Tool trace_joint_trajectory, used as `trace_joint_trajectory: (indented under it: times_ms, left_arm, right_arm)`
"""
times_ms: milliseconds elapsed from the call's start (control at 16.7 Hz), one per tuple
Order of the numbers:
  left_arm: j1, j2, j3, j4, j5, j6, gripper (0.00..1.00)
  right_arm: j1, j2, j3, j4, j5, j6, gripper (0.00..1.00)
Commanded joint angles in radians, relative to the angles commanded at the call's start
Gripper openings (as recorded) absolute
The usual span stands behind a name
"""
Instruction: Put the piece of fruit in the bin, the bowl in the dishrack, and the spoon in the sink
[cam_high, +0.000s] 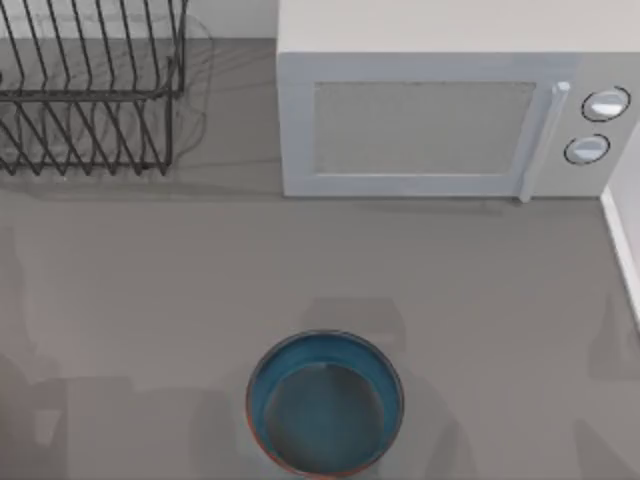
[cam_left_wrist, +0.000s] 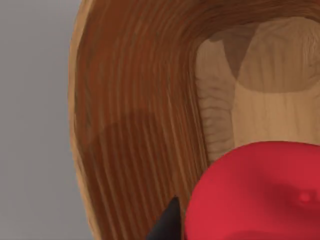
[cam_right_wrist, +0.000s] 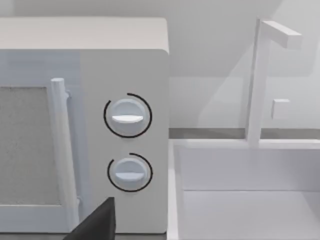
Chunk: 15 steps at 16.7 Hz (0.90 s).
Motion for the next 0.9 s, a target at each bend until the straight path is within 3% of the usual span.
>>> trace_joint_trajectory:
  times_ms: [180,240,900]
  left_arm:
    - [0.0,0.0,0.0,0.0,0.0,0.0,0.98]
    - [0.0,0.0,0.0,0.0,0.0,0.0,1.0]
    - [-0.008,-0.032,-0.02,0.026,0.006,-0.008,1.0]
  right_arm:
    - [0.0,0.0,0.0,0.0,0.0,0.0,1.0]
    - [0.0,0.0,0.0,0.0,0.0,0.0,1.0]
    - [0.0,0.0,0.0,0.0,0.0,0.0,1.0]
